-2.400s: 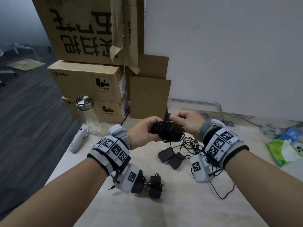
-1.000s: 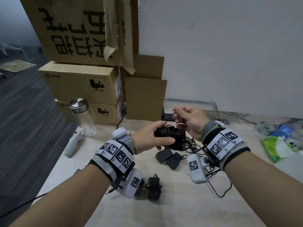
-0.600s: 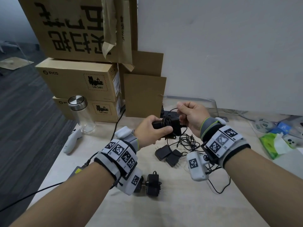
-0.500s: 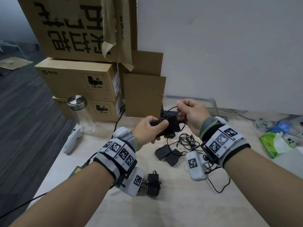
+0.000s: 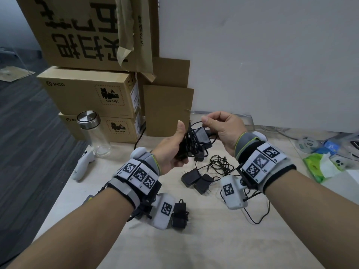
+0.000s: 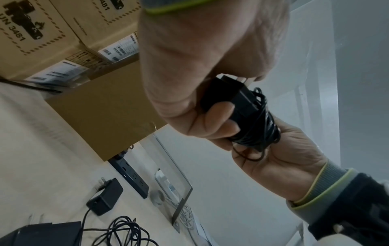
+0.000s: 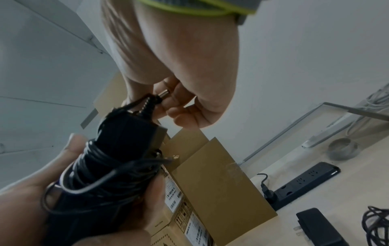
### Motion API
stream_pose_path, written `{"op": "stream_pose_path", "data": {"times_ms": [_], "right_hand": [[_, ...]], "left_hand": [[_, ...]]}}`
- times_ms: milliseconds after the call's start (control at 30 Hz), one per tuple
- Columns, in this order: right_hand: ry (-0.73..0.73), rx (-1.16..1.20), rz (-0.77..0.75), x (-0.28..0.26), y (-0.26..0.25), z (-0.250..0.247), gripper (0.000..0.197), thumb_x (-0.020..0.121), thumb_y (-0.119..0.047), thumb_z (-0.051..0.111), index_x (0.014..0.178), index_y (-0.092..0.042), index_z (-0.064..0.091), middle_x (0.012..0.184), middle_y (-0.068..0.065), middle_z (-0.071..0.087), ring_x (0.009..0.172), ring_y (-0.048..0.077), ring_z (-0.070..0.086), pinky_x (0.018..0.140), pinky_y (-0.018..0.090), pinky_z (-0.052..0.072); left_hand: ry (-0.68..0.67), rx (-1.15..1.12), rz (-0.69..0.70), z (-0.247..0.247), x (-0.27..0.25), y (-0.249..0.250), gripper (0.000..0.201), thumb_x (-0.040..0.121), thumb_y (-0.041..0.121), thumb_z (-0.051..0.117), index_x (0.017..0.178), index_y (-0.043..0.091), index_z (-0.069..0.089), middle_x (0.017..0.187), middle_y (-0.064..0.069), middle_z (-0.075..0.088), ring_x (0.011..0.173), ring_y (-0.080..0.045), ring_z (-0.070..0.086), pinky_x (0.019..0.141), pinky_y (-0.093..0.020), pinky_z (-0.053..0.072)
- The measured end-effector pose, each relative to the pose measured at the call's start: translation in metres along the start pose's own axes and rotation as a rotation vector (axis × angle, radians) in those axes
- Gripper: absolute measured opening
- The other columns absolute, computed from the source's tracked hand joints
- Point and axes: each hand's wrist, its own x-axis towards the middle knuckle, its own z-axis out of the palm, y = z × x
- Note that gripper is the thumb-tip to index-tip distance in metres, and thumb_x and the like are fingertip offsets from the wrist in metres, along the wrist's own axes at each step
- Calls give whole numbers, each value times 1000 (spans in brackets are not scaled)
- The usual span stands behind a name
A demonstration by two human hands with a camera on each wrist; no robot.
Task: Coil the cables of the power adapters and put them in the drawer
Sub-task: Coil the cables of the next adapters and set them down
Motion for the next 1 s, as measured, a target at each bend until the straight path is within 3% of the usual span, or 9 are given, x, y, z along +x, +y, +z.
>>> {"op": "stream_pose_path", "data": {"times_ms": [100,233,367,433,500,600,767,867,1000], "right_hand": [[-8,-8,-35,-2,-4,2,13,78,-5,73,71,-12,65,65,2,63,54,5,57,52,17,47],[-7,-6,-68,-3,-7,5,11,78,-3,74,75,-11,66,66,3,63,55,4,58,52,14,45],[4,-1,-38,-5,-8,6,10,78,-5,74,77,-9,65,69,9,60,49,6,52,49,18,43],[-1,23,-11,-6,-9,4,10,79,-7,74,77,-9,64,69,8,60,48,8,49,47,20,42],[-13,37,14,-7,-11,3,10,79,-10,74,77,-10,65,67,4,62,50,10,49,46,20,43],[-61,40,58,-8,-12,3,9,80,-13,73,79,-13,65,64,0,64,55,11,55,54,25,48],[-175,2,114,-10,-15,3,8,86,-17,66,80,-15,61,74,2,66,67,15,59,63,28,50],[-281,-41,171,-10,-18,-1,10,91,-21,59,84,-14,62,83,6,67,69,18,61,60,30,51],[-392,-152,266,-9,-18,-7,14,92,-29,56,88,-17,63,79,5,64,67,19,60,60,33,53]], "left_hand": [[18,-12,-17,2,1,1,81,66,84,35,91,13,66,65,-3,62,53,-17,49,44,-23,34],[11,-19,-25,4,2,-1,59,84,71,45,93,17,66,66,-1,62,53,-16,47,45,-23,32],[-32,-33,56,2,2,-6,75,71,66,59,115,5,55,81,-9,63,59,-19,53,51,-27,37],[-87,-32,117,0,0,-9,64,74,50,75,111,5,51,87,-13,63,63,-21,57,53,-28,42],[-124,-6,163,-3,-1,-10,55,66,36,84,101,9,52,87,-10,65,70,-21,62,56,-29,48],[-100,122,303,-3,-3,-12,48,66,20,86,97,10,52,88,-6,64,78,-19,67,66,-33,55],[-28,210,466,-3,-10,-12,52,73,2,80,111,12,47,95,-1,62,77,-6,65,67,-21,53],[-48,187,490,-7,-10,-10,56,72,-3,79,114,17,49,101,2,63,85,-5,67,73,-23,54],[-76,177,510,-13,-10,-8,54,71,0,80,112,18,51,103,0,62,88,-8,65,74,-26,54]]}}
